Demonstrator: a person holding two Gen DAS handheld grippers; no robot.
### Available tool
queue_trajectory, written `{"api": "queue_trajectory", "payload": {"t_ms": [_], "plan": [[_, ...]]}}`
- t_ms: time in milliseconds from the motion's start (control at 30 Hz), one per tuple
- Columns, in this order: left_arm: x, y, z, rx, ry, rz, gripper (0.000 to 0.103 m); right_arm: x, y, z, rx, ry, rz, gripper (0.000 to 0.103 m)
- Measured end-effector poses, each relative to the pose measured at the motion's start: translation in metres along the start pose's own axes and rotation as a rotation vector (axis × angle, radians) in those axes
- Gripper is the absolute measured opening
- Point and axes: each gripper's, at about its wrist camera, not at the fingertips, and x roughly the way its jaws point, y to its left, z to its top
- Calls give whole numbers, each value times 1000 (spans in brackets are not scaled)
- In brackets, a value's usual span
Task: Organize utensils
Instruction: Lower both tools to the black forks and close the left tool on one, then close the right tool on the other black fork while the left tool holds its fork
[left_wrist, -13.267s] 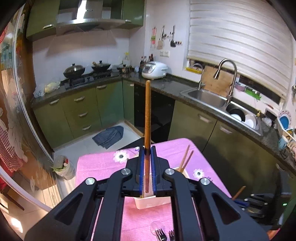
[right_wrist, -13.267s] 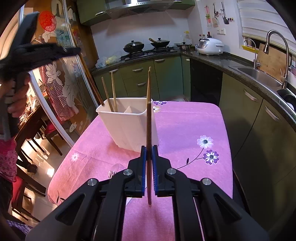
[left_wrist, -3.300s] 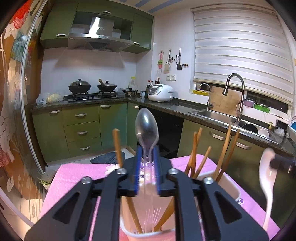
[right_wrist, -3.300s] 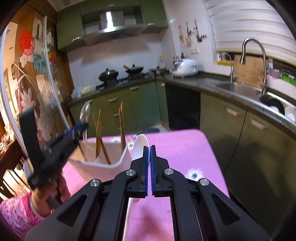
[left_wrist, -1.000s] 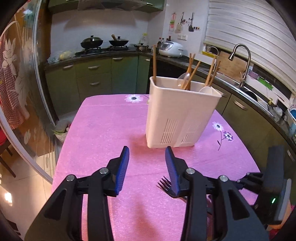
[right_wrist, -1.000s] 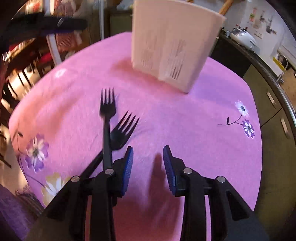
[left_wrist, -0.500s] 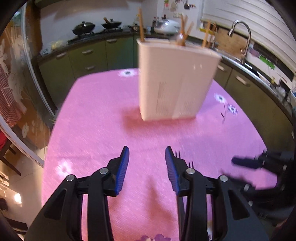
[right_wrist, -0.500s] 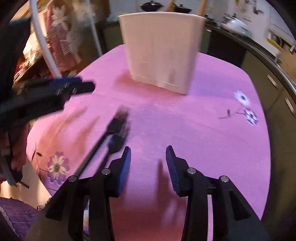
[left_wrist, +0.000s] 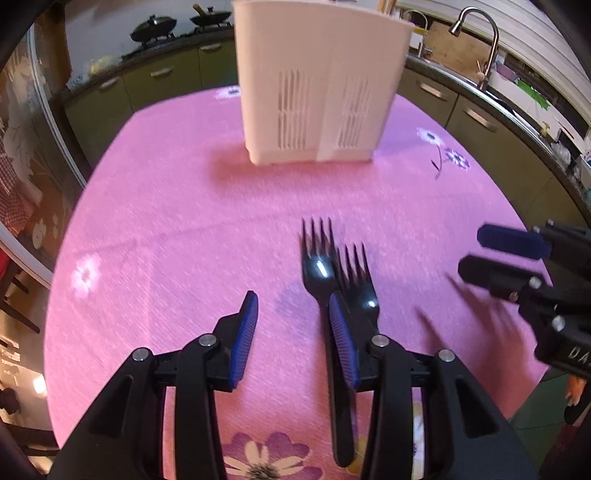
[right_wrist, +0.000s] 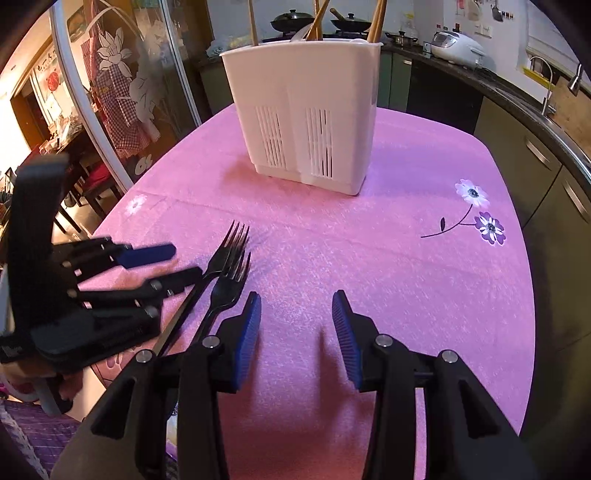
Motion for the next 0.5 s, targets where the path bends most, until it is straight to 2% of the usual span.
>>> {"api": "queue_trajectory", "payload": {"t_ms": [233,267,333,400,500], "plan": [[8,-6,-4,33,14,-4,38,-3,-1,0,11,-4,3,41],[9,-5,-2,31,14,2,35,-3,-1,0,13,-5,3,41],[10,-3,1,31,13,17,19,-3,-1,-1,13,-4,4,43],[11,-1,3,34,13,14,11,-1,1,-1,12,3,6,46],[12,3,7,29,16,-7,9,6,7,-2,9,25,19,47]]}}
